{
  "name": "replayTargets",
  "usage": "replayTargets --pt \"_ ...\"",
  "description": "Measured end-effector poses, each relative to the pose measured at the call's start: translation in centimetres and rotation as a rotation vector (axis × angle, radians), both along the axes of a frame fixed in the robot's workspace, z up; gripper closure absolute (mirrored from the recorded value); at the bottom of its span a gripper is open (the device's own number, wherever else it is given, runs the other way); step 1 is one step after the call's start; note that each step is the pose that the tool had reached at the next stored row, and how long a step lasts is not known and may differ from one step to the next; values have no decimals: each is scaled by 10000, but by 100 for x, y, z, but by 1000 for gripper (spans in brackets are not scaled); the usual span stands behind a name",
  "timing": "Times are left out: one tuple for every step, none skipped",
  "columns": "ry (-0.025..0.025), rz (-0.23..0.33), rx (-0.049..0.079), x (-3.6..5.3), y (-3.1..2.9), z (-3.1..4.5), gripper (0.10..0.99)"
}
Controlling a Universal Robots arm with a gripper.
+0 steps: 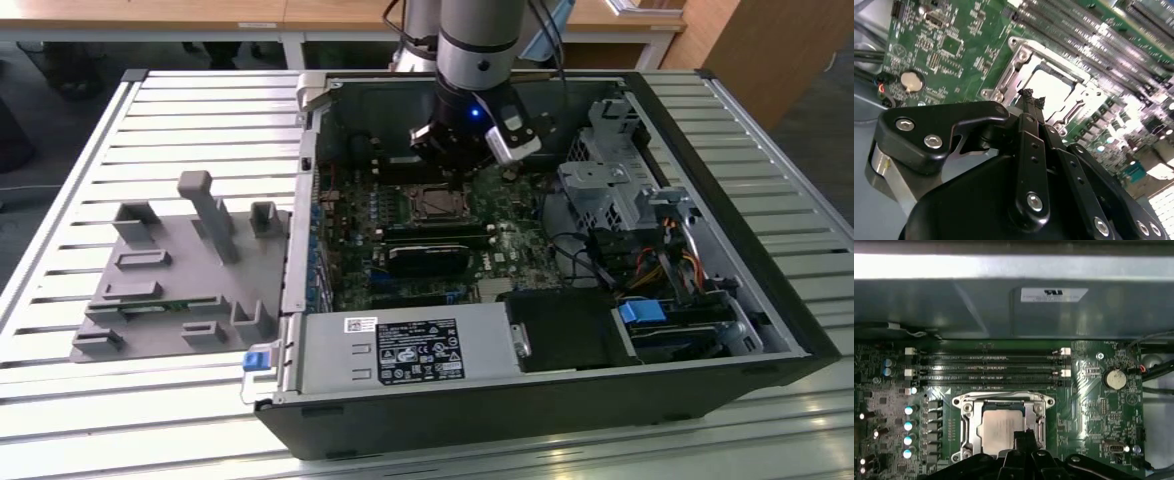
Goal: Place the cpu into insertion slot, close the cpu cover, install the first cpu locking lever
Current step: 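Install the first cpu locking lever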
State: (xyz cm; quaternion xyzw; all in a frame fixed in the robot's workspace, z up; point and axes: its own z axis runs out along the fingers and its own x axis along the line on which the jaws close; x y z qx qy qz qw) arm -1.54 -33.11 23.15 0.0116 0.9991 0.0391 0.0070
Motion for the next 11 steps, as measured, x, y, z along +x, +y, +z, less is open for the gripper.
replayTargets --pt "17 8 1 0 -8 0 980" --pt "34 19 0 0 -17 -1 980" --pt "38 27 0 0 -31 -1 980" --pt "40 29 0 0 -52 -2 980" --pt "39 29 2 0 -78 -3 980" --pt "40 29 0 0 -104 -3 980" --pt "39 30 1 0 -132 -4 980" --pt "39 30 2 0 -160 -6 980" --pt "39 30 2 0 -182 -6 980" --pt "40 31 0 0 -201 -7 980" --pt "40 32 0 0 -222 -8 980"
